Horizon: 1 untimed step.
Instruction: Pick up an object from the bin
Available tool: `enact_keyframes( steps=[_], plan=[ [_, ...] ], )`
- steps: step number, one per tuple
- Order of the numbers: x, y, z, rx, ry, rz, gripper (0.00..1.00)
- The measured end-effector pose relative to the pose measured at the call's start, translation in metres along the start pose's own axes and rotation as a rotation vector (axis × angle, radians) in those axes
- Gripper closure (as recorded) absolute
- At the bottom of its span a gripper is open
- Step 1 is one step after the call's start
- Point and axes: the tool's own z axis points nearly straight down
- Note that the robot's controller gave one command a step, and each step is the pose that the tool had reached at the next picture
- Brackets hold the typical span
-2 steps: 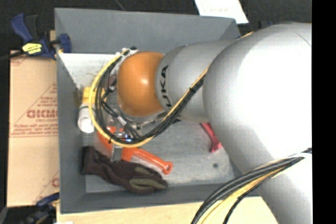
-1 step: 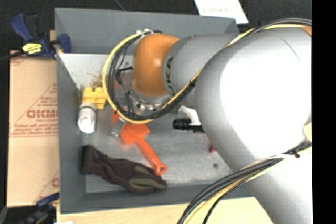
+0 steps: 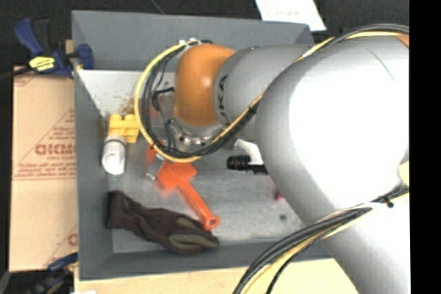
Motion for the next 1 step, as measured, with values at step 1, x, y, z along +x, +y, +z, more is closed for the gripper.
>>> enact_keyframes(
  steps=[1],
  plan=[
    [-0.0001,-0.0007,-0.0187,0.001,0.001,-0.001,1.0]
  ],
)
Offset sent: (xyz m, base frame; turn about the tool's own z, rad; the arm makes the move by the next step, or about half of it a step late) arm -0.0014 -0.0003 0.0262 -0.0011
